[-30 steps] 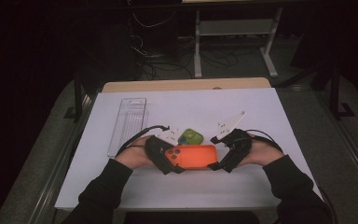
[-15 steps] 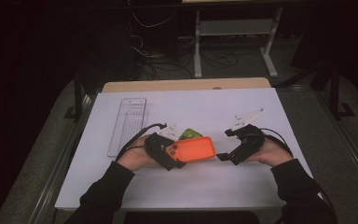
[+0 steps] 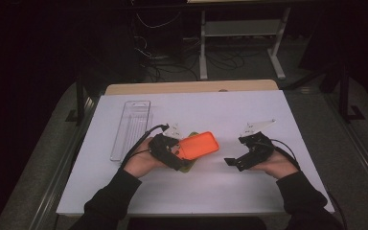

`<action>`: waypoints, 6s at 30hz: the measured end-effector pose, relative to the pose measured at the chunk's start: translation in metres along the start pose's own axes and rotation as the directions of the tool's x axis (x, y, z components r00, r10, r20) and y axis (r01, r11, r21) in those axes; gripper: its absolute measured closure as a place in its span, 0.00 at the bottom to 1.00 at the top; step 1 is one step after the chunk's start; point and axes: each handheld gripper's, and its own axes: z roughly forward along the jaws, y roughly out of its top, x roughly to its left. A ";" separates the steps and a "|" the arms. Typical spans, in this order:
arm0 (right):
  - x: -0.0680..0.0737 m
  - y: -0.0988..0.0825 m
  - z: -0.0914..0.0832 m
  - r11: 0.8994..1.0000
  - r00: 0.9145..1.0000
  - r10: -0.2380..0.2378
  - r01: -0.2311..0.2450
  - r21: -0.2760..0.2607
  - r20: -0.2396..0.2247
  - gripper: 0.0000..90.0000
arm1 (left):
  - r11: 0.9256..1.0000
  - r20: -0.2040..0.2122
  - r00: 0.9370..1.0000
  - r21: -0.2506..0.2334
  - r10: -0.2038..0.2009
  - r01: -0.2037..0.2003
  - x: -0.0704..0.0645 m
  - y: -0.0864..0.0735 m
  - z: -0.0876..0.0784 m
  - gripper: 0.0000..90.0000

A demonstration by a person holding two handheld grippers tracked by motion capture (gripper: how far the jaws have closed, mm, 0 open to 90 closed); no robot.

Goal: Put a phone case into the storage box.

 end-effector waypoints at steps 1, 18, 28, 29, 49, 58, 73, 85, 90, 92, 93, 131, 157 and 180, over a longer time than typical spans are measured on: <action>0.001 -0.002 0.002 1.000 1.000 0.008 -0.008 -0.005 0.010 0.02 | 1.000 -0.006 1.000 0.000 -0.011 0.011 0.000 0.000 0.000 0.18; 0.023 -0.023 0.019 0.992 0.982 0.106 -0.094 -0.082 0.158 0.02 | 0.994 -0.066 0.992 -0.036 -0.108 0.106 0.004 -0.001 -0.005 0.18; 0.018 -0.024 0.023 0.984 0.965 0.137 -0.107 -0.143 0.225 0.01 | 0.993 -0.075 0.990 -0.030 -0.116 0.114 0.005 0.000 -0.003 0.18; 0.017 -0.024 0.024 0.984 0.964 0.135 -0.104 -0.142 0.229 0.01 | 0.993 -0.076 0.990 -0.031 -0.117 0.115 0.005 0.000 -0.003 0.18; 0.029 -0.020 0.023 0.989 0.932 -0.035 0.084 -0.121 0.361 0.01 | 0.993 -0.071 0.990 -0.030 -0.118 0.116 0.005 0.000 -0.003 0.18; 0.036 -0.019 0.025 0.981 0.895 -0.118 0.173 -0.091 0.430 0.01 | 0.993 -0.068 0.990 -0.023 -0.121 0.120 0.004 0.000 -0.002 0.18; 0.042 -0.018 0.025 0.954 0.832 -0.235 0.296 -0.045 0.502 0.01 | 0.993 -0.075 0.990 -0.026 -0.121 0.119 0.005 0.000 -0.003 0.18; 0.053 -0.017 0.028 0.906 0.751 -0.360 0.423 0.015 0.553 0.01 | 0.994 -0.071 0.992 -0.022 -0.109 0.107 0.006 0.000 -0.003 0.18; 0.057 -0.017 0.030 0.868 0.692 -0.439 0.490 0.074 0.573 0.01 | 0.991 -0.068 0.989 -0.039 -0.128 0.126 0.004 -0.001 -0.001 0.18; 0.059 -0.018 0.032 0.861 0.678 -0.451 0.502 0.082 0.580 0.01 | 0.991 -0.068 0.990 -0.038 -0.127 0.125 0.005 -0.001 -0.001 0.18; 0.060 -0.018 0.033 0.853 0.665 -0.462 0.515 0.089 0.586 0.01 | 0.991 -0.068 0.989 -0.039 -0.128 0.125 0.005 -0.001 -0.001 0.18; 0.081 -0.021 0.050 0.527 0.187 -0.742 0.757 0.387 0.643 0.04 | 0.993 -0.049 0.992 -0.032 -0.118 0.117 -0.002 0.005 -0.002 0.18; 0.098 0.001 0.077 0.432 0.093 -0.753 0.816 0.384 0.651 0.36 | 0.995 -0.034 0.995 -0.033 -0.098 0.097 -0.004 0.007 -0.003 0.18; 0.104 -0.005 0.083 0.353 0.031 -0.779 0.847 0.398 0.626 0.74 | 0.997 -0.020 0.997 -0.018 -0.078 0.077 -0.007 0.008 -0.001 0.18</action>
